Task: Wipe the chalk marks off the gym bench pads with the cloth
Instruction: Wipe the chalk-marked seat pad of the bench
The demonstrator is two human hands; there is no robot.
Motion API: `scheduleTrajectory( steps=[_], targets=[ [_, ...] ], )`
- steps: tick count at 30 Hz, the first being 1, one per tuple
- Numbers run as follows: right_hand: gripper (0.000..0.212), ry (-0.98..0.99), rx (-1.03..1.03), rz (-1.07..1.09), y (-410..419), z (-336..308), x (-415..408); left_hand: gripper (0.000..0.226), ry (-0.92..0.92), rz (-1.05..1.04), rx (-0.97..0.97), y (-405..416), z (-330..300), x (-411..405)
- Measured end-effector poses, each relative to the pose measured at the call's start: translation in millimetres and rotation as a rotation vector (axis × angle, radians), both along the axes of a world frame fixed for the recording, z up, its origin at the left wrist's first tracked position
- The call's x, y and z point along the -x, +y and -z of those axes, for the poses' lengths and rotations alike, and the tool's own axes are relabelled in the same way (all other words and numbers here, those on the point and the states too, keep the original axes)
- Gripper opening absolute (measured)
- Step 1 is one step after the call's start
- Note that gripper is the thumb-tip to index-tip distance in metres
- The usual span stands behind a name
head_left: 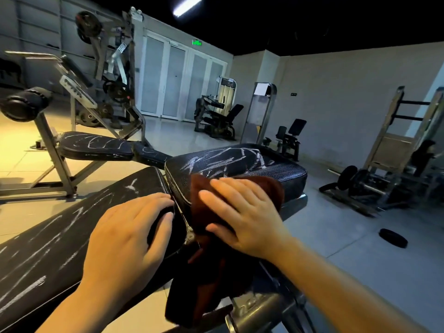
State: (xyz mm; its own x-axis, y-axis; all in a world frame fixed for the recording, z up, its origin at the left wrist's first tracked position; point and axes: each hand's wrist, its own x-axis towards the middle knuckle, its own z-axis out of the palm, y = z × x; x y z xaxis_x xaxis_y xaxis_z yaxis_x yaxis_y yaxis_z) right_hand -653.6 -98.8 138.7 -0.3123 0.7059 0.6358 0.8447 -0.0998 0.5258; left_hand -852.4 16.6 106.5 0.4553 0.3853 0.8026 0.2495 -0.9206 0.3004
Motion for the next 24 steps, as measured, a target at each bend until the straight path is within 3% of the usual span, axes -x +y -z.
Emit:
scheduleTrajectory(
  steps=[6, 10, 19, 24],
  targets=[
    [0.058, 0.218, -0.087, 0.291, -54.1, -29.2, -75.8, 0.035, -0.008, 0.007, -0.013, 1.0, 1.2, 0.5],
    [0.064, 0.297, -0.159, 0.372, -49.1, -19.2, -60.0, 0.034, -0.011, -0.028, -0.013, -2.4, 0.7, -3.0],
    [0.05, -0.04, -0.075, -0.058, 11.7, 2.0, 4.5, 0.036, -0.016, -0.038, -0.011, -3.4, 2.4, -1.9],
    [0.042, 0.026, -0.152, 0.034, -16.4, -9.3, -46.1, 0.035, -0.011, -0.018, -0.019, -0.9, 3.7, -1.3]
  ],
)
